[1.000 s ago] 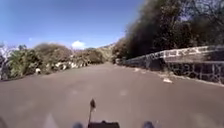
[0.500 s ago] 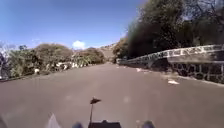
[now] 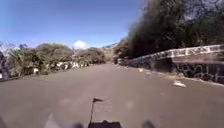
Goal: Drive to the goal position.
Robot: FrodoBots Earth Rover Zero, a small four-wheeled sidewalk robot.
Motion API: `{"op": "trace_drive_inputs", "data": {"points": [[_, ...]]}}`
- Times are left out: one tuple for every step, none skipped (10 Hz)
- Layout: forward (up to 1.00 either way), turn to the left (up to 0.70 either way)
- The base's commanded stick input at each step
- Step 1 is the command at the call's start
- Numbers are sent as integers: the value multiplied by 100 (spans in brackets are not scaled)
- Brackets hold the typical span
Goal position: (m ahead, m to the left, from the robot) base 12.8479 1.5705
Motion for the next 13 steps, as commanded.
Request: {"op": "trace_drive_inputs", "data": {"points": [[50, 0], [50, -50], [50, -50], [50, -50], [50, -50], [50, -50], [50, -50], [50, -39], [50, -22], [50, -5], [50, 0], [50, 0], [50, 0]]}}
